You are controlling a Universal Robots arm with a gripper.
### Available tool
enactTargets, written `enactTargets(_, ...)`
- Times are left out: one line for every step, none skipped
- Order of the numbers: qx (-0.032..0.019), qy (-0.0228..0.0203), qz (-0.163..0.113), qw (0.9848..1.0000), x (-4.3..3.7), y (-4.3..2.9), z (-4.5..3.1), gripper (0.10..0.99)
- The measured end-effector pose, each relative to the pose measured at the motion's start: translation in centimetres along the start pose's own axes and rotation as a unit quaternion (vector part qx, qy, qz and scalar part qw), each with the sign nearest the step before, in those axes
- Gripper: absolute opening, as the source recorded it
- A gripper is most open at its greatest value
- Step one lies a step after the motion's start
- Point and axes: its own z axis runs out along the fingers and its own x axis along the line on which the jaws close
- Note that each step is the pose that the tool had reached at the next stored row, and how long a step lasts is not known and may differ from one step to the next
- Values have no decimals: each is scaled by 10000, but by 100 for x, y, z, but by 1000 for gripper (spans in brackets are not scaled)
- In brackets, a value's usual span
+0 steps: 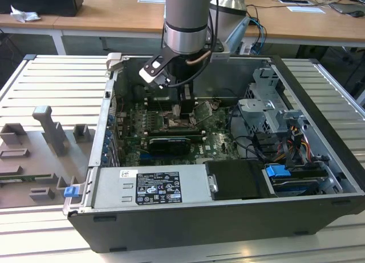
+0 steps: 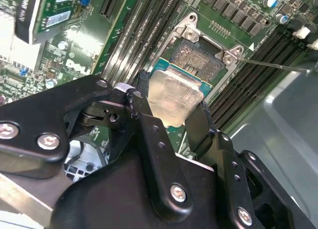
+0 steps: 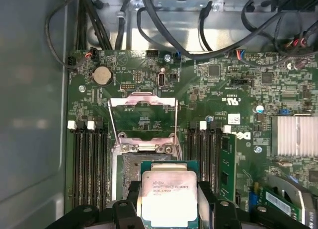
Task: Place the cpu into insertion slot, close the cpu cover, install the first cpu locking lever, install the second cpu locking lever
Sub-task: 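Place the cpu into insertion slot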
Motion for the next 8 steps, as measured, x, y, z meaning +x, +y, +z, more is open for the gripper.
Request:
enactTargets(1, -1, -1, 10000, 3, 0, 14, 537)
enactTargets(1, -1, -1, 10000, 7, -1, 25, 537)
enactTargets(1, -2, 0, 10000, 16, -4, 39, 537)
enactTargets(1, -1, 0, 10000, 24, -5, 54, 537)
enactTargets(0, -1, 0, 10000, 33, -6, 74, 537)
enactTargets(0, 0, 0, 10000, 40, -7, 90, 537)
enactTargets(0, -1, 0, 10000, 46, -8, 105, 537)
enactTargets(1, -1, 0, 10000, 50, -10, 117, 537)
